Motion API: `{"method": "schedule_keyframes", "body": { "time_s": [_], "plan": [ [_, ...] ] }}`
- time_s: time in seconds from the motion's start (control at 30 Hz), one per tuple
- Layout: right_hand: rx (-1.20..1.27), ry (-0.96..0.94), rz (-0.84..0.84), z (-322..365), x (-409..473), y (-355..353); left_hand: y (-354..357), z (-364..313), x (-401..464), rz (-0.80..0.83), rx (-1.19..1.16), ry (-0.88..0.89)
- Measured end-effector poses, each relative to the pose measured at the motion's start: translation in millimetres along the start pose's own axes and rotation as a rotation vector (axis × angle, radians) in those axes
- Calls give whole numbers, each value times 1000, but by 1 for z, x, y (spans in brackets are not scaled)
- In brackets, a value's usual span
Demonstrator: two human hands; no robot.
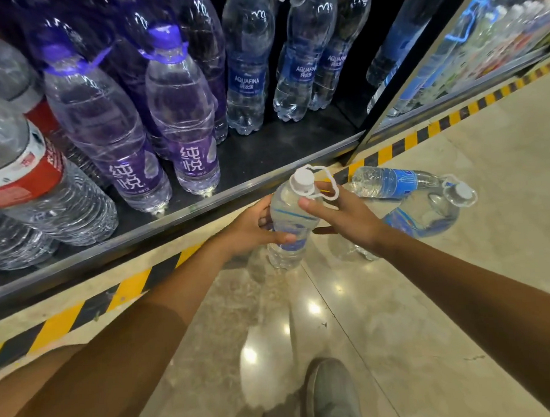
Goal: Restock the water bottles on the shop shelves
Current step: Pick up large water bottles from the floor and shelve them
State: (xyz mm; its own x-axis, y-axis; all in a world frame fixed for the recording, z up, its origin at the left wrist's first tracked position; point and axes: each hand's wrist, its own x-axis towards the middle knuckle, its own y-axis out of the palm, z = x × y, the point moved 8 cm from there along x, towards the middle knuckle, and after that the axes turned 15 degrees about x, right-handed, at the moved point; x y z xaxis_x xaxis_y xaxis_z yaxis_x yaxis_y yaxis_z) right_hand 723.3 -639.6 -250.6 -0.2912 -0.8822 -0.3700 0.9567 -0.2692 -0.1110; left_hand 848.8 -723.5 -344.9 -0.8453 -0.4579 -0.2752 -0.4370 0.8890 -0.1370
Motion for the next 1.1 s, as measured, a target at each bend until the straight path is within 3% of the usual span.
{"method": "schedule_keyframes", "body": {
  "time_s": [0.13,0.3,0.47,0.63,0.9,1.1],
  "plan": [
    [24,17,-45,-1,9,-3,9,1,3,-94,-11,5],
    [57,23,-36,0,21,6,18,11,10,-138,149,45],
    [116,31,-28,-7,33,14,14,34,19,-228,157,-49],
    [137,35,-44,-18,51,4,12,58,29,-240,68,-133],
    [108,20,-68,-22,62,-8,17,46,44,-175,172,-96],
    [153,33,-106,-30,64,-11,20,51,44,-228,206,-153]
  ]
}}
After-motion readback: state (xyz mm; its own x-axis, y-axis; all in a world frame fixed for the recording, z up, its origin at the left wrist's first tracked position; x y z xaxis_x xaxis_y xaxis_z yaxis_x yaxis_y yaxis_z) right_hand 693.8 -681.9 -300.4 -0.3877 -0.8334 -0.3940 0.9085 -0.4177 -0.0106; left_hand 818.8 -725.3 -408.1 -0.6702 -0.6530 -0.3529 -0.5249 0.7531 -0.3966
